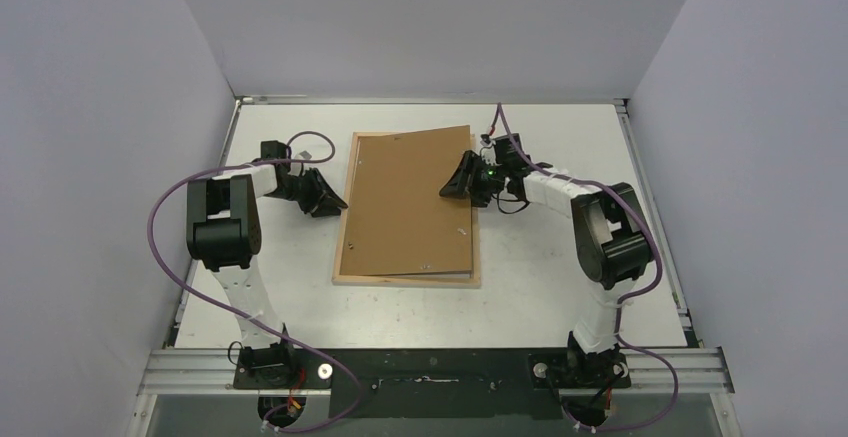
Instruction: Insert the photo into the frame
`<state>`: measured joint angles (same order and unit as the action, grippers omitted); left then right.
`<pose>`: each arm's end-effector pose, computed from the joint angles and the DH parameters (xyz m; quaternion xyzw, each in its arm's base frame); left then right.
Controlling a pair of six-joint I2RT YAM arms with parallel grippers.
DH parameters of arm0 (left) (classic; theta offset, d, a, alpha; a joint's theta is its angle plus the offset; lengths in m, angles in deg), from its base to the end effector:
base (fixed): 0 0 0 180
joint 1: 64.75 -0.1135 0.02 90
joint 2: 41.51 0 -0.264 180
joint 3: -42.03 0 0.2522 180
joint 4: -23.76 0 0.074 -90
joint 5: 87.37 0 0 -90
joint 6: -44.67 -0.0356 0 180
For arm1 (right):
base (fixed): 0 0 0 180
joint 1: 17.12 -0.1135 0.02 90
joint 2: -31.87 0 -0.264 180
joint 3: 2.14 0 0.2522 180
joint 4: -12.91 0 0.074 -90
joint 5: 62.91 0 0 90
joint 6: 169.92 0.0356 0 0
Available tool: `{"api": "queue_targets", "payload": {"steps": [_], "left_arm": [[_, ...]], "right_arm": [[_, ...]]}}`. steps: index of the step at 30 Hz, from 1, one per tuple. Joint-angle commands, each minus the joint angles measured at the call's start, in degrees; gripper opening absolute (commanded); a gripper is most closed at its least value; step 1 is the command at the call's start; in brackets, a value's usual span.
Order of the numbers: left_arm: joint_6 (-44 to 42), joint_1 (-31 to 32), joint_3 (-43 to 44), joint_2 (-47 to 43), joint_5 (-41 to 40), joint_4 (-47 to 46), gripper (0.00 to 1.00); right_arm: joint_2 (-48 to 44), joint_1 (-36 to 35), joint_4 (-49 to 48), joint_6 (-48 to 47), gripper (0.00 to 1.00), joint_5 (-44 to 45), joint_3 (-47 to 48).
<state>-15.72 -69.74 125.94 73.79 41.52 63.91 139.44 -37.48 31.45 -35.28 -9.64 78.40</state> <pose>0.3808 0.0108 0.1243 -0.2258 0.9045 -0.3533 0.0777 0.3640 0.1578 0.1774 0.0683 0.8840 0.4388 0.1459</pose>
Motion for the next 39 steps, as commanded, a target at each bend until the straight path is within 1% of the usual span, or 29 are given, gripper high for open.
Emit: {"api": "queue_targets", "payload": {"steps": [1, 6, 9, 13, 17, 22, 26, 30, 31, 35, 39], "left_arm": [[-2.27, -0.64, 1.84, 1.40, -1.37, 1.90, 0.25], [-2.35, -0.72, 1.99, 1.42, -1.37, 2.24, 0.25], [-2.28, -0.72, 2.00, 1.24, -1.46, 2.26, 0.25], [-2.36, -0.72, 2.23, 0.77, -1.50, 2.80, 0.26], [-2.50, -0.72, 2.82, 0.36, -1.63, 3.67, 0.30], [-2.86, -0.72, 3.79, 0.09, -2.15, 4.96, 0.34], [-2.98, -0.72, 4.31, -0.17, -2.56, 5.57, 0.39], [-2.88, -0.72, 4.49, -0.10, -3.31, 5.77, 0.47], [-2.81, -0.72, 4.49, -0.03, -3.50, 5.75, 0.49], [-2.83, -0.72, 4.49, 0.35, -3.65, 5.78, 0.51], [-3.36, -0.33, 4.20, 0.70, -3.68, 5.87, 0.51]], "right_arm": [[1.54, -0.61, 4.45, -4.46, 0.50, -0.84, 5.13], [3.36, -1.13, 6.75, -5.46, 0.50, -1.95, 7.95], [2.28, -1.16, 8.75, -6.45, 0.56, -0.48, 8.51], [0.86, -1.17, 15.35, -7.88, 0.70, 2.50, 11.16], [0.25, -1.22, 21.57, -10.69, 0.81, 6.28, 14.28], [-0.25, -1.63, 28.77, -15.80, 0.85, 13.23, 17.23], [-2.25, -1.61, 30.92, -17.39, 0.86, 17.64, 17.11], [-3.95, -1.53, 31.18, -17.10, 0.86, 23.00, 15.66], [-3.88, -1.42, 31.17, -16.84, 0.85, 24.23, 15.32], [-3.32, -1.51, 29.92, -16.42, 0.74, 27.40, 13.34], [-1.92, -1.68, 28.67, -16.46, 0.70, 26.03, 12.42]]}}
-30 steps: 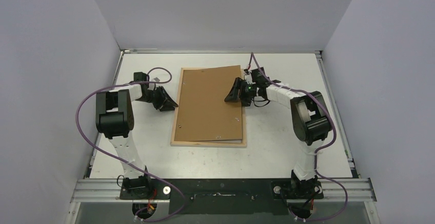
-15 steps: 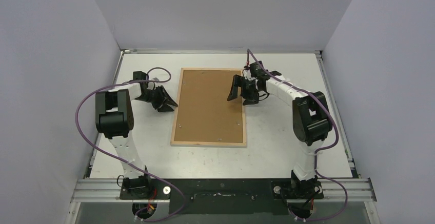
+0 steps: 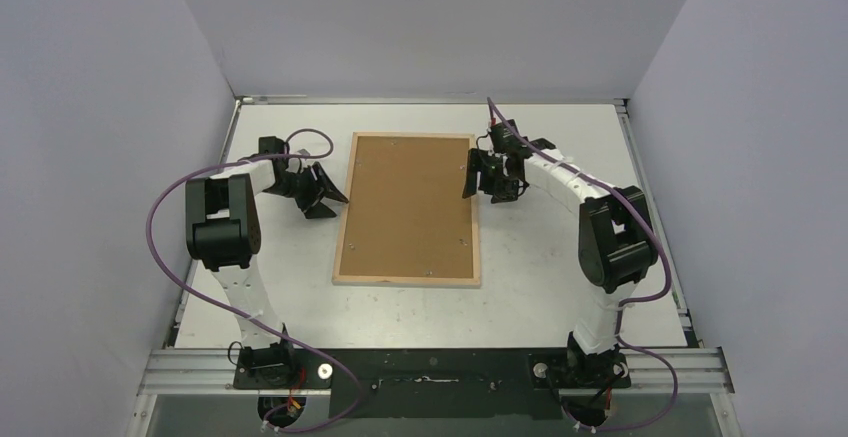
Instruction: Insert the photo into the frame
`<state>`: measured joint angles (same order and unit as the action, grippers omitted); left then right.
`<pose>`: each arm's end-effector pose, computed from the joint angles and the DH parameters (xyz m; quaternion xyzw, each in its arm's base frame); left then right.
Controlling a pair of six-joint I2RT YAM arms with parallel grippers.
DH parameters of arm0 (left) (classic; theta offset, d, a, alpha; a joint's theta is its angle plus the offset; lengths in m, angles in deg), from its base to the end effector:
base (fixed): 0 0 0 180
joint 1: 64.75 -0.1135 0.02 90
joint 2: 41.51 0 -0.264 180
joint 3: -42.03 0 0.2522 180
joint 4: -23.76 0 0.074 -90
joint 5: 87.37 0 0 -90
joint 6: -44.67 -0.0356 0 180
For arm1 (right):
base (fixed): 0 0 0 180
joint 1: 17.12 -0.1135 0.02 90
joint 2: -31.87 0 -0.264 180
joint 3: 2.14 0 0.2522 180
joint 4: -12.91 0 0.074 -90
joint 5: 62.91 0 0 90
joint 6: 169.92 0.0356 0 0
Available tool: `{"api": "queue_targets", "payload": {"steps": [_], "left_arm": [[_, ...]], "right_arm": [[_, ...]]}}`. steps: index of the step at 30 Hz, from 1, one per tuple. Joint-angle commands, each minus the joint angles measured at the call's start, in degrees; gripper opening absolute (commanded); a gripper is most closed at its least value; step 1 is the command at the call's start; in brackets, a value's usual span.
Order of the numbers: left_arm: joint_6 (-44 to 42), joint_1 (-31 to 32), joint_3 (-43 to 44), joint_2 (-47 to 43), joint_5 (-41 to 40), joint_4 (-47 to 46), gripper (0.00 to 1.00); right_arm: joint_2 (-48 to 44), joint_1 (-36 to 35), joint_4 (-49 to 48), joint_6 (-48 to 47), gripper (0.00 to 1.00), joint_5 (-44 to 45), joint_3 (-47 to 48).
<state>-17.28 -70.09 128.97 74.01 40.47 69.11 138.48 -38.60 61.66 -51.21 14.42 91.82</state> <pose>0.3838 0.0139 0.1330 -0.2257 0.9102 -0.3408 0.0664 0.3634 0.1514 0.2158 0.0335 0.9629 0.2009 0.1770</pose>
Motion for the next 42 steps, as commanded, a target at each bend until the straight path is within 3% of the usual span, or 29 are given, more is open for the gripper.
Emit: {"api": "queue_targets", "payload": {"steps": [1, 12, 18, 21, 30, 42], "left_arm": [[-1.86, 0.13, 1.05, 0.51, -2.71, 0.59, 0.50], [-2.40, 3.04, -1.58, -1.14, -9.31, -0.19, 0.46], [-4.58, 4.89, -3.79, -4.14, -16.13, -0.72, 0.59], [-5.33, 5.74, -2.76, -3.04, -17.64, 1.23, 0.60], [-4.68, 7.48, -1.03, -0.60, -21.64, 4.00, 0.46], [-4.50, 7.54, -0.59, 0.66, -20.49, 4.00, 0.40]], "right_arm": [[-0.58, -0.65, -1.92, -0.52, 0.70, 1.64, -1.28], [2.43, -2.98, -1.74, -2.91, 0.66, 1.23, -2.82], [0.98, -5.49, 0.66, -7.48, 0.71, -0.30, -4.78], [0.24, -6.38, 1.50, -9.39, 0.71, -0.91, -5.97], [-0.40, -8.10, 4.84, -12.81, 0.66, -0.10, -7.55], [-1.02, -8.18, 6.24, -14.33, 0.63, 0.60, -8.20]]}}
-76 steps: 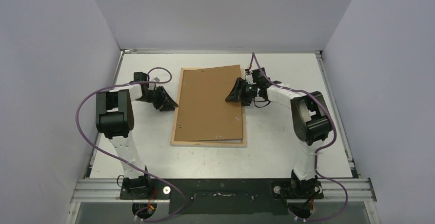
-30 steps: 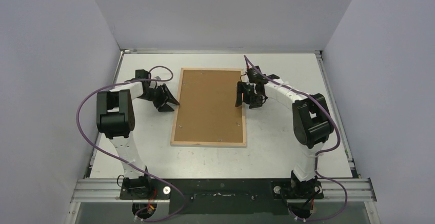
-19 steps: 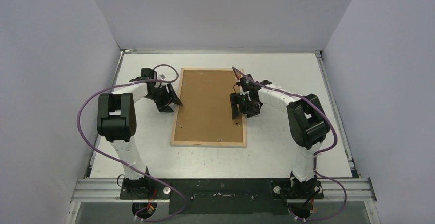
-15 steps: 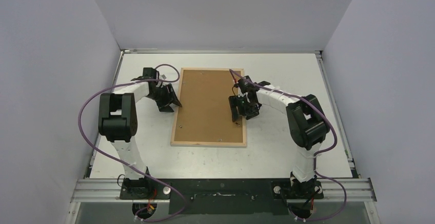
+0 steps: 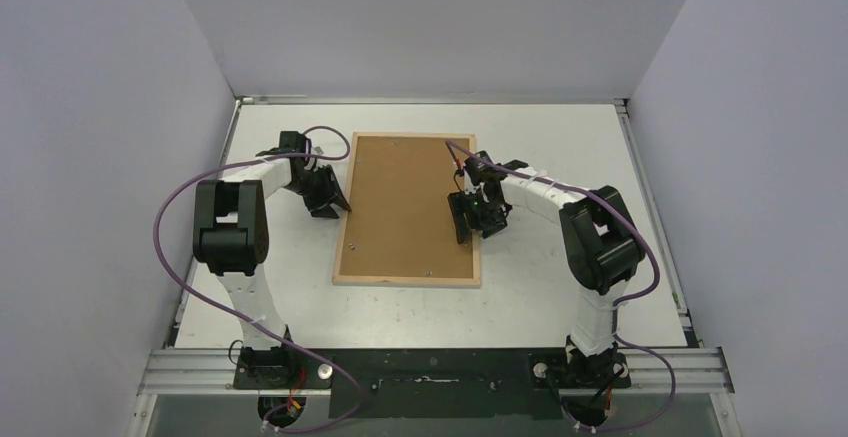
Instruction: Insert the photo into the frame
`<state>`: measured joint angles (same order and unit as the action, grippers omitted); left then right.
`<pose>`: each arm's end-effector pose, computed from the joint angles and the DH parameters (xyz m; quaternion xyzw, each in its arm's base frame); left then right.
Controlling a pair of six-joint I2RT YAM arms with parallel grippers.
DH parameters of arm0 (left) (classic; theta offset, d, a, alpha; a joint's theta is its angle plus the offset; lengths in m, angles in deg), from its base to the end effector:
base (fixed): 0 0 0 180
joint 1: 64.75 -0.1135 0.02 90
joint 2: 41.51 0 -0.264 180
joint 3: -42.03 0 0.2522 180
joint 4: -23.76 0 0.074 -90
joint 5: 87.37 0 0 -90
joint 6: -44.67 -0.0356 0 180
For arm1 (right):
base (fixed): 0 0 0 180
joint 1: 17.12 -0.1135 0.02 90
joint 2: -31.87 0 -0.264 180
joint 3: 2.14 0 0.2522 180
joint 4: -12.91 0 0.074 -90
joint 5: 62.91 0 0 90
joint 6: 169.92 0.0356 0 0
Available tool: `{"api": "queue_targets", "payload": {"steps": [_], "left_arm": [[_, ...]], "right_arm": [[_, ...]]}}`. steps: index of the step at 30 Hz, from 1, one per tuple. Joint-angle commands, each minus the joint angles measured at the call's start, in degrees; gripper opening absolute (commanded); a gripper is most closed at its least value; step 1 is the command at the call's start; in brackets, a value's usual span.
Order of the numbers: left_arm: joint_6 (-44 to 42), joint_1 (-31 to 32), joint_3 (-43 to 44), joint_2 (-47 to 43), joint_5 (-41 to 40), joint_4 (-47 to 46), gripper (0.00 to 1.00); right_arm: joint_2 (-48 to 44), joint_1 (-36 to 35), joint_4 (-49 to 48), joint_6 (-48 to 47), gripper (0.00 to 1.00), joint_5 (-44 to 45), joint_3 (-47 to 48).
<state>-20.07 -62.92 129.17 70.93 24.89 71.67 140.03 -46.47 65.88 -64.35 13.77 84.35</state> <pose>0.3791 -0.0256 0.1473 -0.1695 0.9562 -0.2192 0.0945 0.3145 0.1863 0.1665 -0.1335 0.9754 0.1569 0.0788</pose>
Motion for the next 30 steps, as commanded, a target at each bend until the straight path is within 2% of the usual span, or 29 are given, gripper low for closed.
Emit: {"api": "queue_targets", "payload": {"steps": [1, 15, 24, 30], "left_arm": [[-1.78, 0.37, -0.78, 3.67, -4.86, 1.44, 0.39], [-2.13, 0.35, -0.39, 4.51, -4.42, 1.81, 0.35], [-2.05, 0.33, -0.09, 4.76, -4.12, 1.84, 0.34], [-1.88, 0.29, 0.04, 5.01, -3.81, 1.80, 0.34]], "right_arm": [[-2.40, -0.36, 2.03, -1.05, 0.62, 1.81, -0.71], [-1.64, -0.20, -0.42, 3.52, 0.41, 4.30, -1.87], [-2.02, 0.17, -2.69, 7.37, 0.36, 4.34, -3.61], [-2.66, 0.34, -3.60, 6.34, 0.37, 1.20, -4.90]]}}
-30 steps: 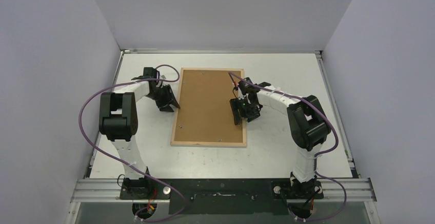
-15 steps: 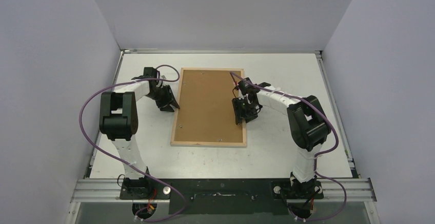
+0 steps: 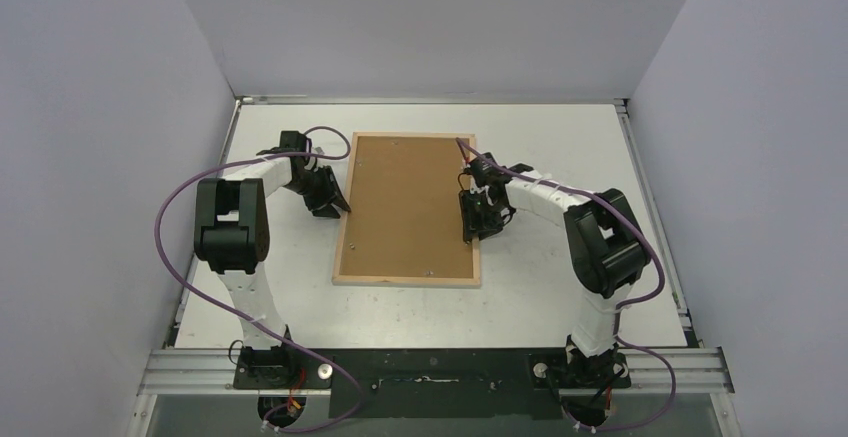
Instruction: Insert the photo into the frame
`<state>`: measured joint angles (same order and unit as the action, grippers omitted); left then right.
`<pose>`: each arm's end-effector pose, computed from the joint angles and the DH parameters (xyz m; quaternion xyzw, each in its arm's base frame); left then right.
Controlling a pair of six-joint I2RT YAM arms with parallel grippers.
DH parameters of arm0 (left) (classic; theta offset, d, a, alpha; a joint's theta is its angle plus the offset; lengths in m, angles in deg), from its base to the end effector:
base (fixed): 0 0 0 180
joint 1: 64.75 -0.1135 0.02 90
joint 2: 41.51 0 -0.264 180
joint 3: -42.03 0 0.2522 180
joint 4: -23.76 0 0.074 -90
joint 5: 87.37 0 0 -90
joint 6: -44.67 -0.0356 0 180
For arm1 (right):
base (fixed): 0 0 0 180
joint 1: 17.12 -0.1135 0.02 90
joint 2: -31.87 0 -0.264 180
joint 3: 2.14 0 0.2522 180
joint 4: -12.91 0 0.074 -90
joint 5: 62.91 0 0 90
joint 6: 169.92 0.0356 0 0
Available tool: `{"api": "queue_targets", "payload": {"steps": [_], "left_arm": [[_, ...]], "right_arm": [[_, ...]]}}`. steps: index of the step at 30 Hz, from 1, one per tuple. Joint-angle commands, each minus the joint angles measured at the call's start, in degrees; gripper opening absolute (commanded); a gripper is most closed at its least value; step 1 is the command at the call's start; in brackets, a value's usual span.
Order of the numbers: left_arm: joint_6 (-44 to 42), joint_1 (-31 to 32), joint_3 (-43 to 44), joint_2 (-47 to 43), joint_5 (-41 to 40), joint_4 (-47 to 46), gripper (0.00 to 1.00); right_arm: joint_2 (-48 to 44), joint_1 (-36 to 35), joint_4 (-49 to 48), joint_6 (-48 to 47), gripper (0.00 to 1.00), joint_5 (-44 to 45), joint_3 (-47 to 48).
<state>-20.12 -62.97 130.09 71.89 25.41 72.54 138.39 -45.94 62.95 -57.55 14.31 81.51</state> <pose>0.3814 -0.0256 0.1451 -0.1704 0.9562 -0.2218 0.0860 0.3111 0.1801 0.1647 -0.0718 0.9803 0.1631 0.0856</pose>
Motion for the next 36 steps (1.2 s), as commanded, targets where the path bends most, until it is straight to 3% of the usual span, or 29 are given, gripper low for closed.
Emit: {"api": "queue_targets", "payload": {"steps": [1, 7, 17, 20, 24, 30, 36], "left_arm": [[-1.76, 0.38, -0.83, 4.10, -4.33, 0.92, 0.34], [-1.57, 0.34, -0.66, 4.24, -4.19, 0.90, 0.34], [-1.40, 0.39, -0.57, 4.45, -3.68, 0.70, 0.33], [-1.30, 0.33, -0.70, 4.44, -3.61, 0.66, 0.33], [-1.31, 0.37, -0.84, 4.20, -3.54, 0.61, 0.33], [1.26, -0.33, -1.33, 2.99, -2.78, -0.54, 0.35], [-0.86, -1.06, 1.81, 2.16, -1.32, 0.02, 0.47]], "right_arm": [[-1.12, -0.06, -0.68, -0.59, 0.36, 0.54, -2.24], [-1.87, 1.04, -1.06, -1.62, 0.25, -1.57, -3.12], [-3.97, 1.09, -2.44, -10.08, 0.18, -8.97, -4.62], [-4.16, 1.15, -3.12, -10.06, 0.09, -9.48, -5.19], [-5.33, 1.21, -4.81, -9.24, 0.09, -9.63, -6.09], [-10.15, 2.65, -6.79, -1.21, 0.29, -1.44, -4.71], [-13.81, 4.92, -8.27, 5.87, 0.52, 3.47, -1.24]]}}
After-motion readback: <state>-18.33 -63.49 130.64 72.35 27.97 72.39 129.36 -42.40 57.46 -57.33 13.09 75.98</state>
